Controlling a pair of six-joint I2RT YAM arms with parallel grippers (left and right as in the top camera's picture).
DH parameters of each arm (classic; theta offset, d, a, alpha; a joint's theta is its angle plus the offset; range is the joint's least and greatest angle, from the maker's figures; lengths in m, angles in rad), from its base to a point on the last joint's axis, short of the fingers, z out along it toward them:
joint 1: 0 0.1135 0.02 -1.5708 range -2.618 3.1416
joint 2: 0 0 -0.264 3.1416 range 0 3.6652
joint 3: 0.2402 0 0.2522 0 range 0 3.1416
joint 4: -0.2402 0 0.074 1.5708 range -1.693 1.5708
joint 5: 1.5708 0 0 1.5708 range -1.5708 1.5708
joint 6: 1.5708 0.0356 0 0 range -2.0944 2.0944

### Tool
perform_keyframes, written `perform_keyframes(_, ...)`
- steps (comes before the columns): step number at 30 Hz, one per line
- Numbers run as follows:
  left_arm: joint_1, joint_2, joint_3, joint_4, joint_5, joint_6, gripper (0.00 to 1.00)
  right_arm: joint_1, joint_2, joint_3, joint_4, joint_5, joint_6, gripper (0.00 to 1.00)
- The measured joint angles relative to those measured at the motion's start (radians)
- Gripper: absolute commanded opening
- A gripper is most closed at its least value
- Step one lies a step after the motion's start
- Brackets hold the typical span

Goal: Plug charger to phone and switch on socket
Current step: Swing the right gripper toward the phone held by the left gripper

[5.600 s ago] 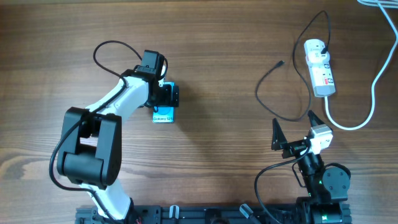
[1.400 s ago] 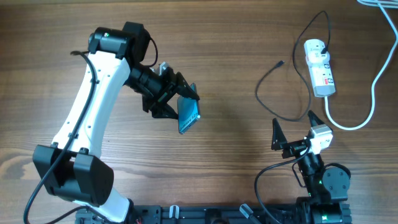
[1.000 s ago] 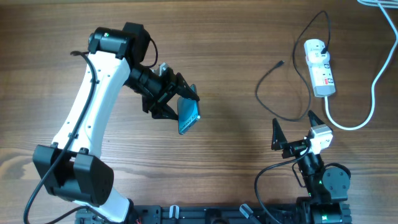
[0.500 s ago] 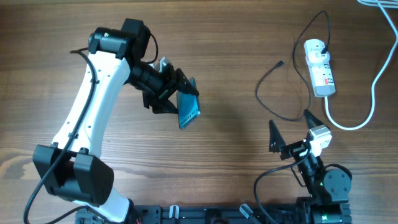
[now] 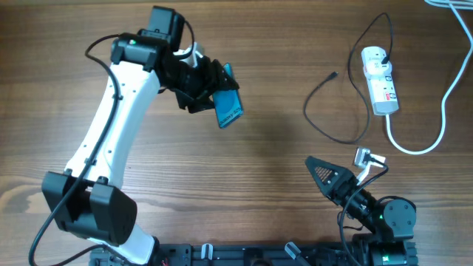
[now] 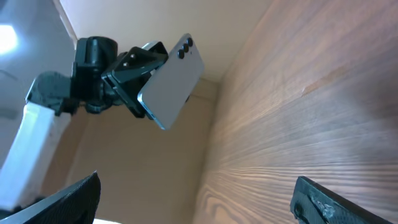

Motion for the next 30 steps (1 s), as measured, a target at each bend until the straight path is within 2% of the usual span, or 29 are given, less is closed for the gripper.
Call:
perform_keyframes(4,-0.035,0.0,0.0,0.009,-0.06,-0.01,0.45,0.0,0.004,0.0,0.0,0.011,-0.153,0.99)
perform_keyframes(8,-0.05,0.0,0.0,0.012,-0.151,-0.019,0.45,0.0,0.083,0.0,0.0,0.015,-0.294,0.99)
perform_keyframes(14,-0.052,0.0,0.0,0.051,-0.241,-0.045,0.45,0.0,0.379,0.04,-0.087,0.09,-0.506,0.99)
perform_keyframes(20,-0.052,0.0,0.0,0.059,-0.311,-0.097,0.45,0.004,0.681,0.246,-0.161,0.12,-0.615,0.99)
perform_keyframes(23,-0.052,0.0,0.0,0.061,-0.344,-0.121,0.44,0.05,0.793,0.327,-0.164,0.127,-0.648,0.99)
perform_keyframes(30,-0.052,0.007,0.0,0.075,-0.371,-0.183,0.44,0.233,0.839,0.388,0.01,0.142,-0.669,1.0)
